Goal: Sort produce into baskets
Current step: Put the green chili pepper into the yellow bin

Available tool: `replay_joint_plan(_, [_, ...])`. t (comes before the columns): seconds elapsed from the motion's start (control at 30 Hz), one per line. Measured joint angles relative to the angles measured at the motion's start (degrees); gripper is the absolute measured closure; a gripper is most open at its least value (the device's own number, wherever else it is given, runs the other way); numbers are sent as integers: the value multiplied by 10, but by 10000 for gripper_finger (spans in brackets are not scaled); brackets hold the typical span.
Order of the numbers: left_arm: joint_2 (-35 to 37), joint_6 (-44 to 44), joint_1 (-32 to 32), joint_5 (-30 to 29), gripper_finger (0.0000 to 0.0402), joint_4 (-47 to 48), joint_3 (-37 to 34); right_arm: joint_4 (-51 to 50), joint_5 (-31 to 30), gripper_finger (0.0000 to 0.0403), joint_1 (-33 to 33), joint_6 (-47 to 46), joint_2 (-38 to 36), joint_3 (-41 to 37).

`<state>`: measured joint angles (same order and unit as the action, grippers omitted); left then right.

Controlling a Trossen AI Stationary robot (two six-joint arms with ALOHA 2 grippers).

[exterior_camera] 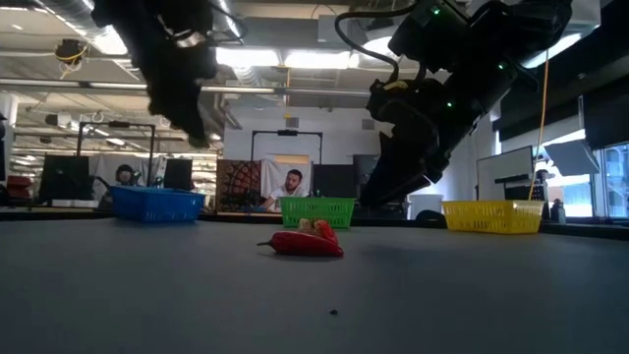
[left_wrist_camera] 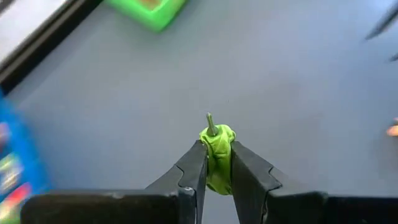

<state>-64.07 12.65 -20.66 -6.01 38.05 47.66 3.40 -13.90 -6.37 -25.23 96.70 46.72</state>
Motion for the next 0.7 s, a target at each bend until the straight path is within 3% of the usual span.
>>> replay_joint_plan(0.17, [-6,-9,21,39,345,-71,-4,2,-25,228,2,-27,0,0])
replay_joint_plan(0.4, [-16,-10,54,59,345,-163,-16,18,16,228,32,-47,-5,7])
replay_joint_plan(0.6, [-53,-18,89,60,345,-239,-16,140,95,222,53,-21,-5,13])
replay_joint_plan(0.7, [-77,-31,108,61,345,-289,-16,183,139,193,61,-16,-5,13])
